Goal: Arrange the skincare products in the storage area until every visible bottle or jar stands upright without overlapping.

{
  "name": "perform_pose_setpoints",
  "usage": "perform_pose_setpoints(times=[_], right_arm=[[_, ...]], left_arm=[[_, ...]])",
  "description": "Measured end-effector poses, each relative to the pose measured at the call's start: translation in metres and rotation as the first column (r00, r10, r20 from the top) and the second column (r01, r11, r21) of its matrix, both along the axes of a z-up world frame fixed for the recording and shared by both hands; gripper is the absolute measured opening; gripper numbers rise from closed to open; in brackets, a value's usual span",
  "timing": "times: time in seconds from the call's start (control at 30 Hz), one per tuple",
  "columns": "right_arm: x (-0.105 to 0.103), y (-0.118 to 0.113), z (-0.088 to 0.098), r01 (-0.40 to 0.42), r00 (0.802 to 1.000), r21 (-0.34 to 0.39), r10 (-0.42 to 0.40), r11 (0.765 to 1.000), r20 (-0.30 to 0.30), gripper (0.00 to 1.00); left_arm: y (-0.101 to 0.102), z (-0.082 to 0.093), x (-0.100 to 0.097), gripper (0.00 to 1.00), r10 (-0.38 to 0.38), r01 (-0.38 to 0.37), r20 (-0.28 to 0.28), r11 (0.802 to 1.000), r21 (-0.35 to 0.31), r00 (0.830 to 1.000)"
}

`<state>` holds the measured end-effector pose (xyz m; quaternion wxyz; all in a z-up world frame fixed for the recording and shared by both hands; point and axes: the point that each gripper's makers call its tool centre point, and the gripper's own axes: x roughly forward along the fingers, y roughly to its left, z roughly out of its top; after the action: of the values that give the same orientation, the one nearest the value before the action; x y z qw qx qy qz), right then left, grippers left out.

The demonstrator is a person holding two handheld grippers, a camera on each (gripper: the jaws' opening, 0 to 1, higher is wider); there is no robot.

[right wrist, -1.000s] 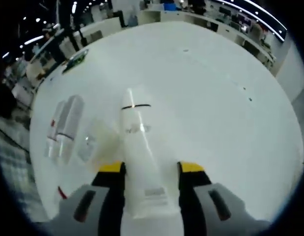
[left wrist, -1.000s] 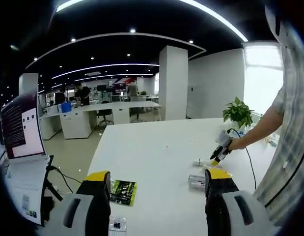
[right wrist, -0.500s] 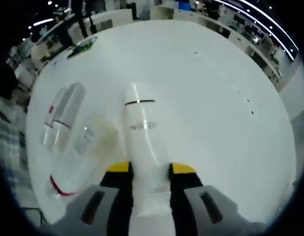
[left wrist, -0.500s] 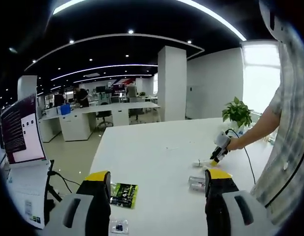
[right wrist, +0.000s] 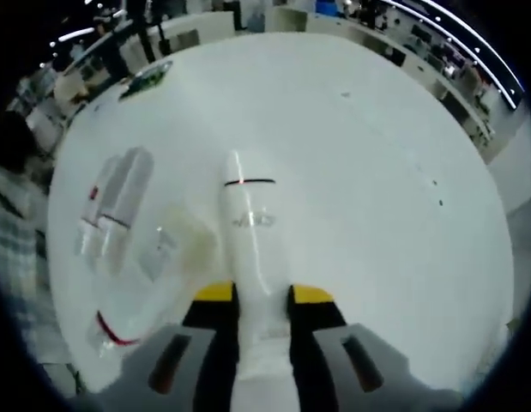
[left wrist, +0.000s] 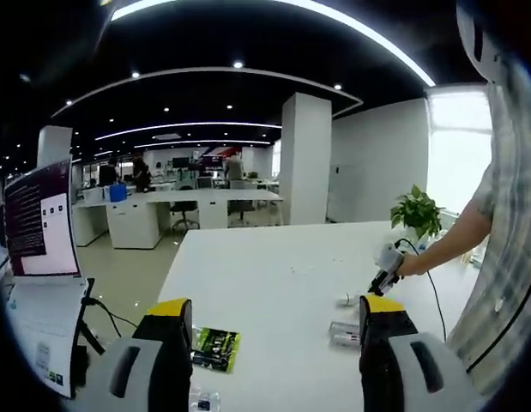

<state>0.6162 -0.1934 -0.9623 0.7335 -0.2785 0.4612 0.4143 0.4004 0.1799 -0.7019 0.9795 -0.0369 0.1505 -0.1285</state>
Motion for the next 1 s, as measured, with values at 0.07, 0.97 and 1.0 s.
perform_pose_setpoints(times=[0.07, 0.97, 1.0], right_arm=[[0.003, 0.003, 0.01, 0.028, 0.999, 0.024, -0.028, 0.999, 0.014, 0.18], [0.0, 0.086, 0.122, -0.134, 0.974, 0.27, 0.077, 0.953, 0.213, 0.19], [-0.002, 0.091, 0.128, -0.15, 0.97, 0.274, 0.087, 0.95, 0.229, 0.19]], left_arm=[[0.004, -0.002, -0.001, 0.82, 0.01, -0.01, 0.0, 1.0, 0.0, 1.0], [-0.034, -0.019, 0.031, 0.82, -0.143, 0.142, -0.016, 0.989, -0.039, 0.99], [-0.036, -0.019, 0.032, 0.82, -0.15, 0.15, -0.015, 0.988, -0.037, 0.989]])
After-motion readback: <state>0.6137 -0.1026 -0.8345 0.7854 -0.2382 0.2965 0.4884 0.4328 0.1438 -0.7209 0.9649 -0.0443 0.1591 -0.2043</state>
